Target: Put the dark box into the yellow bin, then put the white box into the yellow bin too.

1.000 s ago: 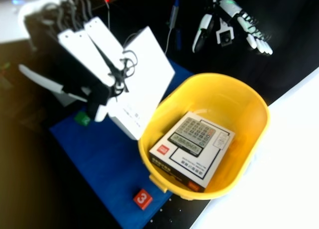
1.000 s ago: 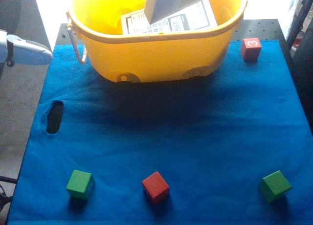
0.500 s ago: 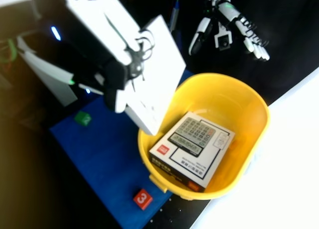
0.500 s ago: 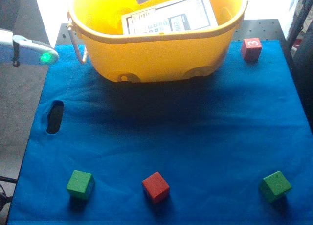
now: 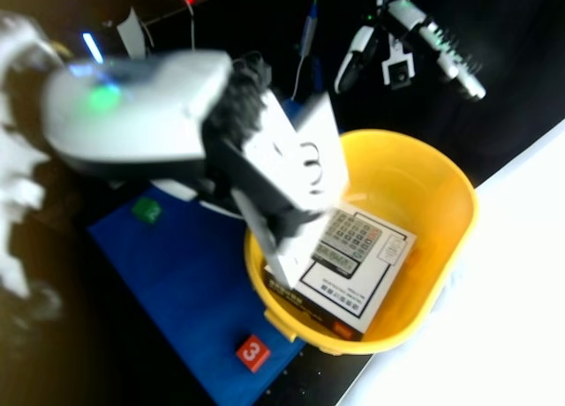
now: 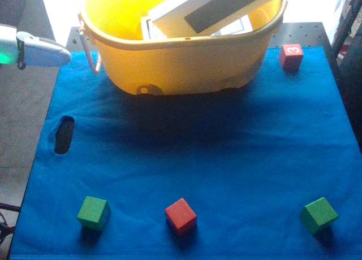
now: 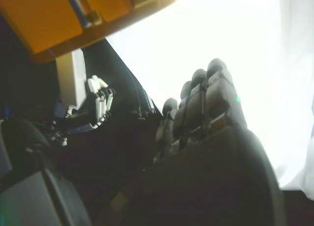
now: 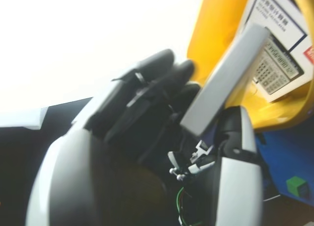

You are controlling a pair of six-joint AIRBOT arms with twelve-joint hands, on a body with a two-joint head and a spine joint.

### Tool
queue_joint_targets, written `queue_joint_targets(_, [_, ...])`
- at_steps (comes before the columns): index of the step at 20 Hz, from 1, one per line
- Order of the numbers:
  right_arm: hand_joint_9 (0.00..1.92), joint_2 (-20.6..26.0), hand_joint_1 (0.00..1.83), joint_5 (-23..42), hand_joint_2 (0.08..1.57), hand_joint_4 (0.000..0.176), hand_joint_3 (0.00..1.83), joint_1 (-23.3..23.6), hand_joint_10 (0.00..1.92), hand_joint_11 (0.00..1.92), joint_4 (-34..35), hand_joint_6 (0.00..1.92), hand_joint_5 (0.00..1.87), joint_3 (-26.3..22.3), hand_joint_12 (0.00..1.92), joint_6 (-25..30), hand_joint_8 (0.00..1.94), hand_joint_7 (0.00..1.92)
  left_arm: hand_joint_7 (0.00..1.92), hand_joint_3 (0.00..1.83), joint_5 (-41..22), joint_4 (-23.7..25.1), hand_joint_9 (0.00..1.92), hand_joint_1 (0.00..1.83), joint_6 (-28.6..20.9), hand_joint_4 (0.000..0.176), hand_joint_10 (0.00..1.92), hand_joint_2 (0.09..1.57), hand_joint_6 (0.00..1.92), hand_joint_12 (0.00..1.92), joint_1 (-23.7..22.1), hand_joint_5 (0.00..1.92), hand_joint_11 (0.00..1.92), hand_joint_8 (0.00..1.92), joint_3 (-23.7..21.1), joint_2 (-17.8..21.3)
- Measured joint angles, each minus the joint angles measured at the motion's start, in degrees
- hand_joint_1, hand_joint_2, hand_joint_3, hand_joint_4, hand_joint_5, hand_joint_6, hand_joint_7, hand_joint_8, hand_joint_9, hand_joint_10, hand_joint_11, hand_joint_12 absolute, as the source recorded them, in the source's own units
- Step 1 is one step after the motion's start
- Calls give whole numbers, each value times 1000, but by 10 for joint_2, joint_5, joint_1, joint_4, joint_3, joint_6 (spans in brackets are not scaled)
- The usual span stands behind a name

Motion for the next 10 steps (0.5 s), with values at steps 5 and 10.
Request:
queue_joint_targets(5, [5,11,915,2,688,176,0,-2,0,0,2,0,3,-7,5,-1,0,9,80,5,0,0,77,887,-6,103,7,724,1,49,0,19,79,14,0,0])
queue_joint_targets(10, [0,37,889,2,673,176,0,-2,0,0,2,0,0,-30,0,-1,6,30,78,0,0,0,21,957,-6,132,0,720,5,0,0,30,0,6,0,0])
